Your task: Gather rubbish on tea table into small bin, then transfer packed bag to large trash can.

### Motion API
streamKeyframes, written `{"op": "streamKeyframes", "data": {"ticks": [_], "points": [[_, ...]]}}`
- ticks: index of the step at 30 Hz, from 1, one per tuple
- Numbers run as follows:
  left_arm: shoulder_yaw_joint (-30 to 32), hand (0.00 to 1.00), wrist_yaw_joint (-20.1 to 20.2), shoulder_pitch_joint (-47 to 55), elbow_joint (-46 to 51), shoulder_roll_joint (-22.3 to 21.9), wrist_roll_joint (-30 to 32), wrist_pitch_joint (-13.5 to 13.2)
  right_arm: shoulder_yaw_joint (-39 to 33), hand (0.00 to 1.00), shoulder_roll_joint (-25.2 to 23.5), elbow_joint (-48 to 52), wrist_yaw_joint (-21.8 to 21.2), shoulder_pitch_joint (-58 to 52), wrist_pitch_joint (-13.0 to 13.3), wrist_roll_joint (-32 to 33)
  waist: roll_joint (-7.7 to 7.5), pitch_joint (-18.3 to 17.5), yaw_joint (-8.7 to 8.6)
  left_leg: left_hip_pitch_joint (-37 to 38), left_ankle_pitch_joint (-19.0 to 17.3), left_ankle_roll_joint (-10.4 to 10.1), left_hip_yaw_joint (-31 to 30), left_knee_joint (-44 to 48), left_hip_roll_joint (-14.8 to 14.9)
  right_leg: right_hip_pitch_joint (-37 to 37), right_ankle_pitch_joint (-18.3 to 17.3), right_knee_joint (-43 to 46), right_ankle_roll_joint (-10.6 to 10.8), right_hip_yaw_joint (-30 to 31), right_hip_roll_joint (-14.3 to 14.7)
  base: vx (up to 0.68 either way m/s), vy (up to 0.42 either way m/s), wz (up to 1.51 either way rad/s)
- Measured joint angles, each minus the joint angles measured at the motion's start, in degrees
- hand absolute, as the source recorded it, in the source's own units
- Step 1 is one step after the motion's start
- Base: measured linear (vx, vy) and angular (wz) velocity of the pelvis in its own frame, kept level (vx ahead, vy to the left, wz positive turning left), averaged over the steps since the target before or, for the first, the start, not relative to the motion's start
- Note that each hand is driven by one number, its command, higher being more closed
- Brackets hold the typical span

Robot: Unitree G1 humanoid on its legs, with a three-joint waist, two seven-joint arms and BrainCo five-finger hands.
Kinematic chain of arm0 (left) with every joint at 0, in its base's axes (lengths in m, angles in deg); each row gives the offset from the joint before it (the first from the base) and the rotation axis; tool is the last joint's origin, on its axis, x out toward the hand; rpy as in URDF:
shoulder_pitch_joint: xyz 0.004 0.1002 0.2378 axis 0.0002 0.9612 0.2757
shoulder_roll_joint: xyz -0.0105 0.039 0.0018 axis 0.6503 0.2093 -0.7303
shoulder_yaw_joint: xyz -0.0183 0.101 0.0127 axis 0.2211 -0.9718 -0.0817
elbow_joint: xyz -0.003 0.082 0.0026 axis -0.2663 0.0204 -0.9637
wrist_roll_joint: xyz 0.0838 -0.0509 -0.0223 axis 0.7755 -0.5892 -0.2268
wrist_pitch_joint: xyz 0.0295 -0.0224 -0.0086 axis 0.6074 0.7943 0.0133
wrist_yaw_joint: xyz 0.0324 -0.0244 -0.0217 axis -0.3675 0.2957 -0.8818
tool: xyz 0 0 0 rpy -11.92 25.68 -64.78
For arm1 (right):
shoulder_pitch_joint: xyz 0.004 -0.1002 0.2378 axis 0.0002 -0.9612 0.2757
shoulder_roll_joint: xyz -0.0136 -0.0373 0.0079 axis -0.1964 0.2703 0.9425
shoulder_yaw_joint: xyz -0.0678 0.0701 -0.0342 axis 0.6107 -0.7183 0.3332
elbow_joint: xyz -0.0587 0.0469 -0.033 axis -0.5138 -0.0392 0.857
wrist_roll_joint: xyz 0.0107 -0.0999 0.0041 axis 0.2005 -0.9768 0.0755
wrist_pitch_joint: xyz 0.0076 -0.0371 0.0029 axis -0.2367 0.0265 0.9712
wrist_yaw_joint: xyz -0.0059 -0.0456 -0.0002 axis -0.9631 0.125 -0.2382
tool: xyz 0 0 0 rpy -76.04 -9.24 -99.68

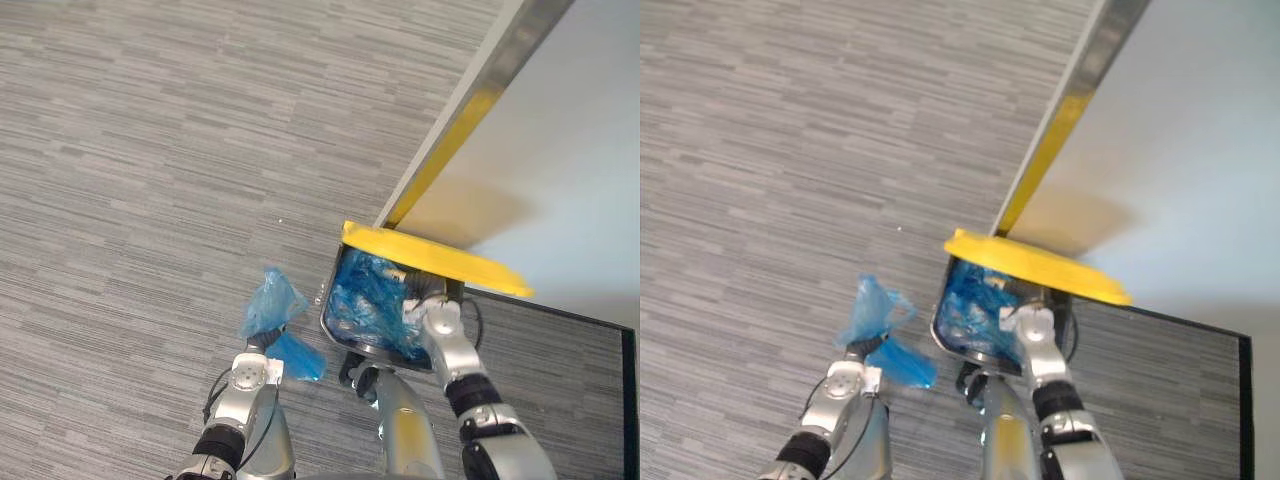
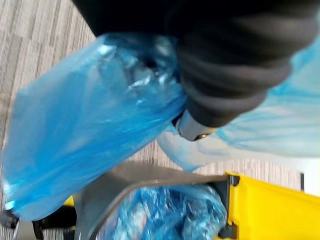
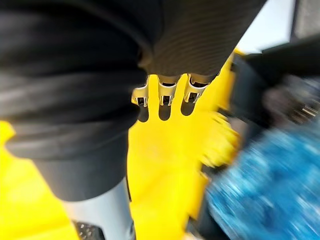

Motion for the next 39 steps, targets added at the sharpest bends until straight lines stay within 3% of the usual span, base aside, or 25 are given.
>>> {"op": "streamKeyframes", "data": {"ticks": [6,11,18,20,23,27,34,39], "points": [[-2.5,1.00,0.1,-2.0,2.6,1.7,-1.3,-0.2,-0.9,0.00,1.3,-4.4,0.1,5.2,-0.8,0.2,-1.25,0.8,0.09,0.8,-0.1,0.2,0.1,-0.8,-0.1,0.0,0.1,0.6,-0.2,1.8,0.2,0.01,0.007,-0.02],[-4.6,1.00,0.1,-2.1,7.9,2.5,-3.8,-0.6,-1.2,0.00,2.5,-6.7,0.1,8.5,-1.4,2.3,-1.30,0.9,0.34,0.8,0.2,-0.3,-0.4,-1.4,0.3,-0.1,-0.2,-0.2,0.3,1.7,1.0,-0.02,-0.038,-0.02],[-12.5,1.00,0.2,-3.5,22.4,2.3,-9.8,-2.7,-5.1,0.00,2.7,-7.4,1.1,12.1,-1.8,2.7,-1.55,1.2,0.17,0.8,0.6,-1.0,-0.2,-1.4,0.8,0.3,0.0,-1.5,0.2,1.5,1.8,0.00,-0.010,-0.02],[-14.2,1.00,0.3,-3.7,26.9,2.3,-10.5,-3.9,-5.2,0.00,2.7,-7.4,1.1,12.5,-1.9,2.7,-2.03,1.5,0.15,0.8,0.6,-1.0,0.0,-1.1,0.8,0.3,0.1,-1.5,0.0,1.6,1.8,0.01,0.007,-0.02],[-16.8,1.00,0.4,-4.2,30.5,2.3,-11.2,-4.1,-5.2,0.00,2.6,-7.4,1.1,13.8,-2.9,2.7,-2.44,1.8,-0.38,0.8,0.6,-1.0,0.7,-0.6,0.8,0.3,0.8,-1.5,-1.0,2.0,1.8,0.02,0.029,-0.05],[-21.1,1.00,0.4,-6.2,36.2,1.9,-11.2,-4.5,-5.2,0.00,2.4,-7.5,1.0,15.0,-3.7,2.7,-2.50,1.8,-0.46,0.9,0.3,-0.6,2.2,0.0,0.7,0.3,1.6,-2.1,-0.9,2.9,1.9,0.02,0.046,-0.12],[-26.7,1.00,0.2,-13.1,39.5,-2.1,-11.0,-4.9,-5.2,0.00,1.9,-10.1,-0.3,19.2,-5.0,2.7,-2.68,2.7,-0.91,1.9,-1.3,0.6,5.3,1.4,0.4,0.2,3.3,-3.4,-0.6,5.9,2.7,0.00,0.060,-0.22],[-28.3,1.00,0.3,-13.1,39.4,-2.5,-9.8,-4.8,-5.3,0.00,1.7,-10.1,-0.7,21.4,-5.4,2.7,-2.67,2.7,-1.71,1.7,-1.3,0.7,6.6,1.2,0.1,-1.0,3.6,-3.4,-1.0,7.1,2.7,0.03,0.030,-0.12]]}}
